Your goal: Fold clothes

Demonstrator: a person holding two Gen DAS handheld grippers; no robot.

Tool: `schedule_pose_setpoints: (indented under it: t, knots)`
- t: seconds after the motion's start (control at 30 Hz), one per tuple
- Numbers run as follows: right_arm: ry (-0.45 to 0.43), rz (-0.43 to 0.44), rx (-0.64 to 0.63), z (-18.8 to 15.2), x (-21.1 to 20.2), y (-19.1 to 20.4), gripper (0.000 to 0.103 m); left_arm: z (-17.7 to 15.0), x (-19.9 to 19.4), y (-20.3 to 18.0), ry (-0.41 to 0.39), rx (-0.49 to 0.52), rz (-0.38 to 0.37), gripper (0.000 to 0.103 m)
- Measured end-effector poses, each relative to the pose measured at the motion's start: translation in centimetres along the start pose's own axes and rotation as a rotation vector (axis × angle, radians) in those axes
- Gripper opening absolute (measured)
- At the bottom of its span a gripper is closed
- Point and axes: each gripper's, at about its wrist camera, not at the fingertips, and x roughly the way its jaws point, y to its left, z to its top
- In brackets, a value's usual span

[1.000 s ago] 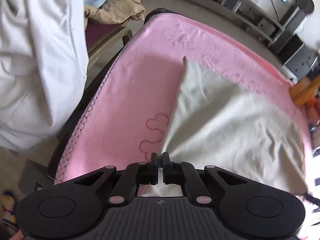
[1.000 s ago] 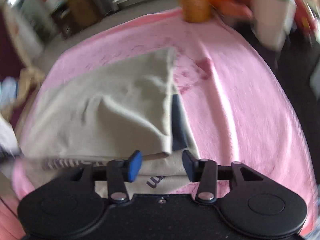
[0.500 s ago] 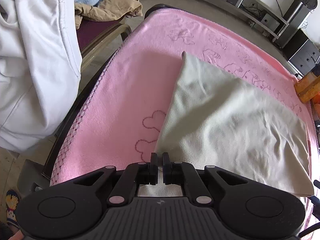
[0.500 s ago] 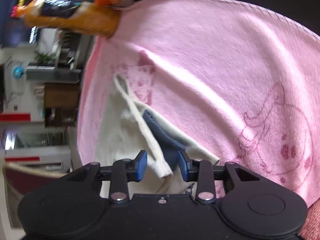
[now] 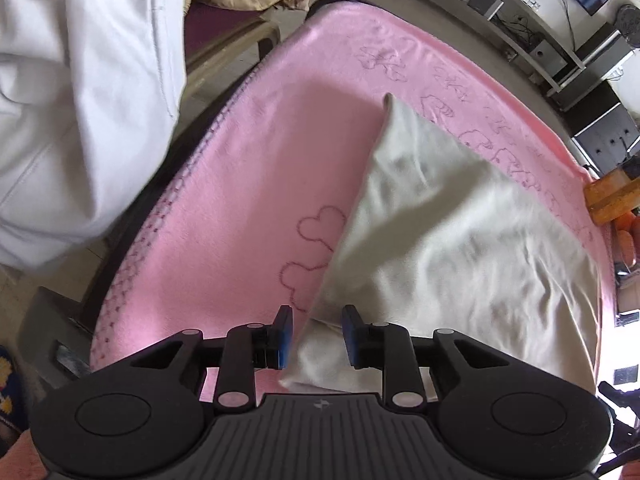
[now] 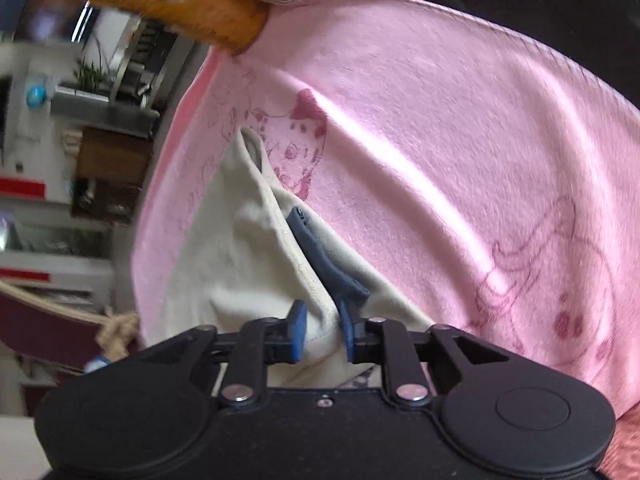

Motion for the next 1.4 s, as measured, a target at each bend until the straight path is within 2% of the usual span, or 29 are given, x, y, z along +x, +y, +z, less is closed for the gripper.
schedule_pose_setpoints:
  t: [0.1, 0.3, 0.37, 0.4, 0.53, 0.63, 0.7, 0.77, 0.83, 0.9, 1.0, 1.07, 1.1, 1.17, 1.23, 1.3, 1.4]
  knots:
    - [0.006, 0.007, 0.011, -0.3, 0.0, -0.3, 0.021, 0.1, 0.4, -0.2, 0.002, -0.007, 0.007, 0.027]
    - [0.006, 0.019, 0.040, -0.2, 0.9, -1.2, 0.023, 1.1, 1.6, 0.5, 0.014, -0.092, -0.016, 0.029]
    - [0.005, 0.005, 0.027, -0.3, 1.1, -1.1, 0.023, 1.1, 1.7, -0.1, 0.009, -0.065, -0.001, 0.026]
    - [0.006, -0.013, 0.014, -0.3, 1.3, -1.0, 0.022, 1.0, 1.6, -0.5, 0.001, -0.042, 0.005, 0.020]
    - [0.004, -0.098, -0.053, -0.8, 2.3, -0.3, 0.022, 0.5, 1.2, -1.8, -0.035, 0.046, 0.045, 0.016]
    - [0.005, -0.094, -0.068, -0.8, 2.1, -0.2, 0.022, 0.1, 0.4, -2.4, -0.076, 0.083, 0.059, 0.011]
    - [0.013, -0.071, -0.048, -0.6, 1.9, -0.5, 0.022, -0.1, -0.2, -2.6, -0.108, 0.097, 0.056, 0.011]
    - [0.020, -0.045, -0.023, -0.3, 1.6, -0.9, 0.023, -0.1, -0.2, -2.7, -0.097, 0.096, 0.027, 0.011]
    - [0.031, -0.023, 0.003, -0.1, 1.7, -1.2, 0.024, -0.2, 0.0, -2.7, -0.074, 0.089, -0.002, 0.021]
    - [0.042, -0.004, 0.033, 0.0, 1.9, -1.5, 0.028, -0.1, 0.5, -2.7, -0.045, 0.076, -0.013, 0.026]
    - [0.056, 0.013, 0.068, 0.1, 2.4, -1.8, 0.030, 0.0, 1.4, -2.6, 0.001, 0.053, -0.019, 0.027]
    - [0.037, -0.001, 0.059, -0.1, 2.4, -1.7, 0.029, -0.1, 1.3, -2.7, -0.006, 0.056, -0.011, 0.025]
    - [0.020, -0.009, 0.051, -0.3, 2.2, -1.8, 0.028, -0.2, 1.2, -2.8, -0.016, 0.061, -0.004, 0.019]
    - [-0.017, -0.004, 0.032, -0.3, 1.9, -1.4, 0.013, -0.4, 0.9, -3.1, -0.036, 0.070, 0.009, 0.006]
    - [-0.026, 0.016, 0.000, -0.3, 1.5, -0.9, 0.008, -0.4, 0.2, -3.1, -0.069, 0.075, 0.000, 0.003]
    - [-0.045, 0.060, -0.051, -0.6, 0.8, -0.1, 0.006, -0.2, -1.4, -2.8, -0.128, 0.060, -0.067, 0.003]
    - [-0.166, 0.271, -0.081, -0.7, -1.7, 1.0, 0.006, 0.1, -3.9, -1.6, -0.207, 0.011, -0.174, 0.003]
